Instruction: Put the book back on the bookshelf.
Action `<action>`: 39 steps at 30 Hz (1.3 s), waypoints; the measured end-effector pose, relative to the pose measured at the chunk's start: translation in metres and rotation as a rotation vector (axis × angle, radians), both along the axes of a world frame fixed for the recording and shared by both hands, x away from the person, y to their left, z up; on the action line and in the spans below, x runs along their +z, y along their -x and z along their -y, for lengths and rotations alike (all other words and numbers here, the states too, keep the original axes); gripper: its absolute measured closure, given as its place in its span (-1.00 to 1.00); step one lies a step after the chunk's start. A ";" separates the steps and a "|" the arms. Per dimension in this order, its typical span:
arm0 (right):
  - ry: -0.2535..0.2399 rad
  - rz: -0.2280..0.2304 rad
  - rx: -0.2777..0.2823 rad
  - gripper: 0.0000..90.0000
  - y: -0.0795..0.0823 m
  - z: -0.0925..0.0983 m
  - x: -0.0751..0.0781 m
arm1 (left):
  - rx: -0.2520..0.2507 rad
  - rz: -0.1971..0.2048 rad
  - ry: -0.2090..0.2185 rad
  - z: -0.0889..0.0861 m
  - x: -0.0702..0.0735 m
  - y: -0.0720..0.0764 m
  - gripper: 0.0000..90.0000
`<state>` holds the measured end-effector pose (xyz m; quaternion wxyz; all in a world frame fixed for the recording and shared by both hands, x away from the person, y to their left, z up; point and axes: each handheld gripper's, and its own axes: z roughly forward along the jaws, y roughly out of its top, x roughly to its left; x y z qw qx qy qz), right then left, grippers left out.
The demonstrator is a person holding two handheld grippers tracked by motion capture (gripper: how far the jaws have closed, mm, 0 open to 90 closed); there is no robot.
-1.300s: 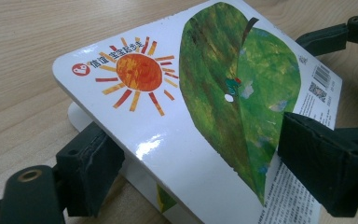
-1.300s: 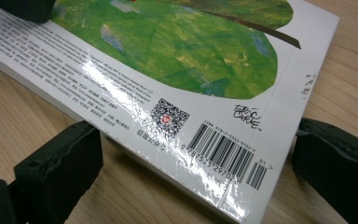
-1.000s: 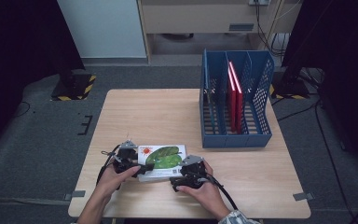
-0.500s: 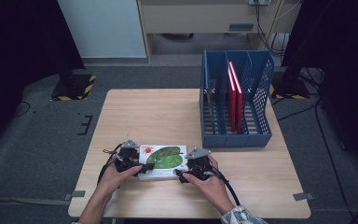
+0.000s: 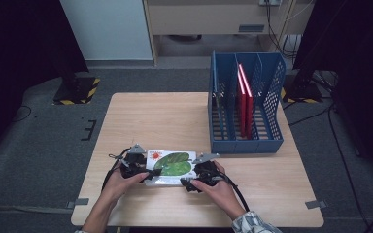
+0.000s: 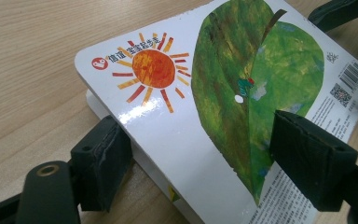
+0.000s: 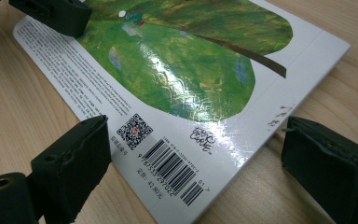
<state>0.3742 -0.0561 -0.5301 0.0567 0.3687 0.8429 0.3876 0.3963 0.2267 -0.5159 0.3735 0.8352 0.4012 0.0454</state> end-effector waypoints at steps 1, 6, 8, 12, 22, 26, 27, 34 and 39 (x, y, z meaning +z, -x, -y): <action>-0.003 -0.004 -0.004 -0.83 0.000 0.000 0.000 | -0.003 -0.001 -0.002 0.000 0.000 0.000 -0.53; -0.007 0.000 -0.002 -0.89 -0.001 0.000 -0.002 | -0.016 -0.001 0.003 0.000 0.000 -0.003 -0.52; -0.007 0.003 -0.006 -0.92 -0.001 0.000 -0.002 | -0.023 -0.002 0.011 -0.001 0.000 -0.004 -0.52; -0.007 0.009 -0.008 -0.98 -0.002 -0.001 -0.004 | -0.036 0.011 0.014 0.000 -0.001 -0.006 -0.51; -0.007 0.026 -0.021 -0.98 -0.003 -0.002 -0.005 | -0.036 0.007 0.002 -0.001 0.000 -0.006 -0.45; -0.014 0.022 -0.033 -0.99 -0.003 -0.002 -0.005 | -0.037 0.002 0.004 -0.001 0.001 -0.005 -0.39; -0.015 0.026 -0.033 -0.99 -0.003 -0.001 -0.005 | -0.043 0.005 0.001 -0.001 0.002 -0.005 -0.38; -0.033 0.030 -0.063 -1.00 -0.007 0.002 -0.007 | -0.057 0.014 -0.001 0.002 0.004 -0.003 -0.33; -0.032 0.034 -0.073 -0.99 -0.008 0.003 -0.007 | -0.059 0.016 -0.001 0.003 0.004 -0.002 -0.31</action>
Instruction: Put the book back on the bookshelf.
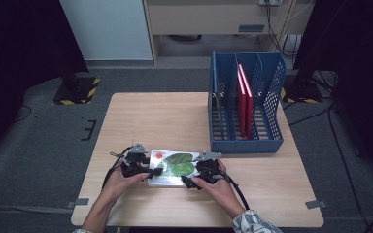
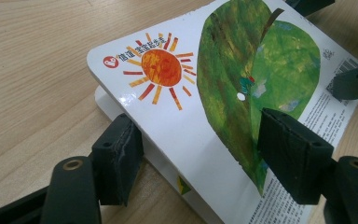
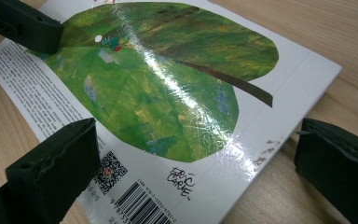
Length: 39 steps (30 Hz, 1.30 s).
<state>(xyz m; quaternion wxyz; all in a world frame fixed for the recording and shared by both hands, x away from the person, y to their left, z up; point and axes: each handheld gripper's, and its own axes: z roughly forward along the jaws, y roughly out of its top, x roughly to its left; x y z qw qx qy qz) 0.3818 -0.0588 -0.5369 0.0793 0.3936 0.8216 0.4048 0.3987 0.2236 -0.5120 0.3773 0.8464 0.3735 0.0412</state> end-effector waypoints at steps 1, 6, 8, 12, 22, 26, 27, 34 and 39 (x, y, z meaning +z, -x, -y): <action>-0.002 -0.001 -0.005 -0.99 0.000 0.000 0.000 | -0.001 0.002 -0.001 0.000 0.001 0.000 -0.31; -0.005 -0.008 -0.007 -0.91 0.000 0.002 0.002 | -0.001 0.011 0.000 0.001 0.002 0.002 -0.29; -0.017 -0.027 -0.015 -0.91 -0.001 0.006 0.002 | -0.010 0.018 -0.003 0.001 0.003 0.004 -0.24; -0.024 -0.024 -0.024 -0.94 -0.001 0.007 0.002 | -0.009 0.025 -0.002 0.001 0.003 0.005 -0.20; -0.036 -0.051 -0.038 -0.89 -0.002 0.010 0.004 | -0.002 0.026 0.015 0.000 0.005 0.007 -0.09; -0.046 -0.055 -0.050 -0.79 -0.003 0.011 0.005 | -0.002 0.030 0.016 -0.001 0.006 0.009 -0.07; -0.053 -0.057 -0.050 -0.75 -0.003 0.012 0.006 | -0.001 0.036 0.013 -0.001 0.007 0.010 -0.06; -0.028 -0.014 -0.064 -0.59 -0.003 0.010 0.016 | 0.010 0.069 0.009 -0.006 0.012 0.012 0.03; -0.021 0.029 -0.058 -0.53 -0.002 0.009 0.023 | 0.017 0.099 0.003 -0.010 0.018 0.014 0.12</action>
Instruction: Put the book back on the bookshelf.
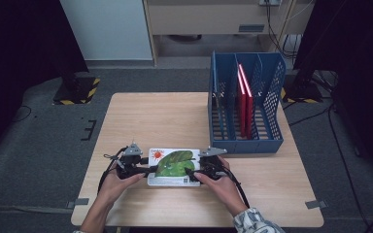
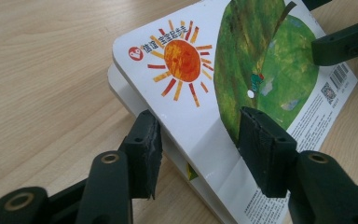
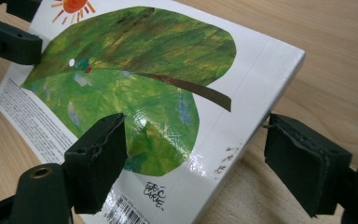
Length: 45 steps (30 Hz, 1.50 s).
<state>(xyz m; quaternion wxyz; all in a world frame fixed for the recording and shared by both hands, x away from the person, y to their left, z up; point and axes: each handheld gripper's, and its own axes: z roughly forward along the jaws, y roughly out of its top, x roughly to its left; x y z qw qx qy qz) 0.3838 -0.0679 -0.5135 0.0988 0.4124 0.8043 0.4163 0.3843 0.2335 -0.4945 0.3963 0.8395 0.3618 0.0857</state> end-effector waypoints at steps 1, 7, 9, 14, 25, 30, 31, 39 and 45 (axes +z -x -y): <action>-0.002 0.007 0.003 -0.52 0.000 0.000 0.002 | 0.001 0.003 -0.002 0.000 0.000 0.000 0.13; -0.026 0.057 0.011 -0.39 -0.002 -0.002 0.015 | 0.008 0.007 0.013 -0.004 0.003 -0.005 0.17; -0.056 0.042 0.065 -0.34 -0.005 -0.007 0.020 | 0.014 0.014 0.053 -0.004 0.004 -0.005 0.22; -0.012 0.035 0.134 -0.49 -0.001 -0.026 0.017 | 0.005 -0.002 -0.026 0.004 -0.002 -0.006 0.32; 0.017 0.020 0.061 -0.80 0.003 -0.003 0.013 | 0.003 -0.023 -0.003 0.003 -0.004 -0.006 0.32; 0.026 -0.046 0.028 -0.82 -0.001 0.011 0.001 | -0.006 -0.012 -0.017 0.006 -0.004 -0.005 0.32; 0.024 -0.057 0.025 -0.82 -0.002 0.011 -0.001 | -0.008 -0.011 -0.015 0.007 -0.003 -0.005 0.32; 0.011 -0.090 0.041 -0.75 -0.007 0.007 -0.009 | -0.014 -0.009 -0.014 0.006 -0.003 -0.005 0.32; 0.008 -0.099 0.046 -0.75 -0.009 0.005 -0.009 | -0.011 -0.012 -0.017 0.007 -0.004 -0.005 0.32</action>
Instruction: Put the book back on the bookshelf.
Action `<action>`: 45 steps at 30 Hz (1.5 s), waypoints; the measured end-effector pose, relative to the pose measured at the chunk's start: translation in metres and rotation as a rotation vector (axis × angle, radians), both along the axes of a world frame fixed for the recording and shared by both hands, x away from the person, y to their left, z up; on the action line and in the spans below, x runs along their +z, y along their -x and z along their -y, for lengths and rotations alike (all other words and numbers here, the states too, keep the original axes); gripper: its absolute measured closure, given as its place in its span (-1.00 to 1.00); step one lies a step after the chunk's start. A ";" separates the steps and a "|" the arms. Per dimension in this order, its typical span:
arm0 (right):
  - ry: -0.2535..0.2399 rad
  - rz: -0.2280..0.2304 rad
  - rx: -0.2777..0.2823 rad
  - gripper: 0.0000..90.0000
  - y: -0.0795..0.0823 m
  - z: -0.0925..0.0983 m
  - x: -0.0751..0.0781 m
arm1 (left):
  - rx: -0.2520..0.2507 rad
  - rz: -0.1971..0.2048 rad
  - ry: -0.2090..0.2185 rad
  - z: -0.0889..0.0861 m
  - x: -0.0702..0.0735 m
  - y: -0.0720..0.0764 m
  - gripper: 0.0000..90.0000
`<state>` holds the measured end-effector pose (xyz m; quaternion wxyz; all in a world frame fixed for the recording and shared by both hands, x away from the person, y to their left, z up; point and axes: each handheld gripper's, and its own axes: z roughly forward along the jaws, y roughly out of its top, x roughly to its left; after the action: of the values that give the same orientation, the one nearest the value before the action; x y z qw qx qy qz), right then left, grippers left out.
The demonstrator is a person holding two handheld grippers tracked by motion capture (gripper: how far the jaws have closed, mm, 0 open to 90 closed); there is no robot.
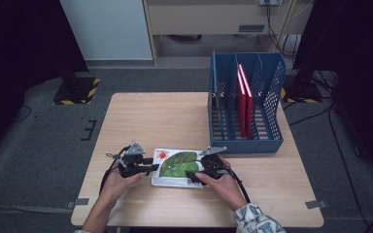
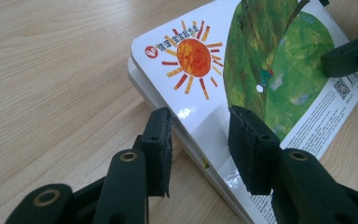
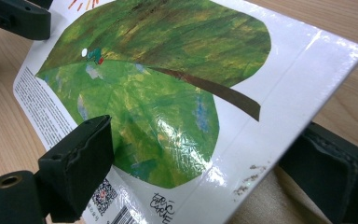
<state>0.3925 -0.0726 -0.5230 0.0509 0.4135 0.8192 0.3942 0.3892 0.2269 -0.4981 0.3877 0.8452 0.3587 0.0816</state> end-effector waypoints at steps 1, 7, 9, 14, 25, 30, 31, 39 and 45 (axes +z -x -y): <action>-0.008 -0.008 0.000 -0.74 0.000 0.000 0.001 | 0.000 0.001 -0.002 0.000 0.000 0.000 0.32; -0.029 -0.008 -0.002 -0.68 -0.002 -0.003 0.004 | 0.001 0.018 -0.014 -0.001 0.001 0.000 0.34; -0.017 0.002 0.003 -0.66 -0.004 -0.005 0.006 | 0.012 0.023 -0.013 -0.003 0.001 -0.001 0.35; -0.011 0.042 0.001 -0.53 -0.011 -0.011 0.014 | 0.051 0.050 -0.012 -0.010 0.004 -0.006 0.40; 0.023 0.186 -0.007 -0.23 -0.041 -0.029 0.040 | 0.151 0.128 -0.008 -0.025 0.012 -0.033 0.53; 0.030 0.211 0.009 -0.19 -0.039 -0.029 0.042 | 0.147 0.141 -0.005 -0.025 0.015 -0.026 0.50; 0.038 0.220 0.010 -0.18 -0.037 -0.029 0.042 | 0.151 0.139 0.001 -0.025 0.016 -0.024 0.49; 0.052 0.239 0.027 -0.02 -0.013 -0.018 0.039 | 0.144 0.159 0.030 -0.018 0.023 0.002 0.37; 0.037 0.261 0.065 -0.03 0.003 -0.016 0.043 | 0.145 0.152 0.052 -0.020 0.022 0.016 0.32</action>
<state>0.3891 -0.0566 -0.4797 0.1518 0.3308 0.8258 0.4308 0.3728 0.2464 -0.4762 0.4287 0.7979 0.3908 0.1639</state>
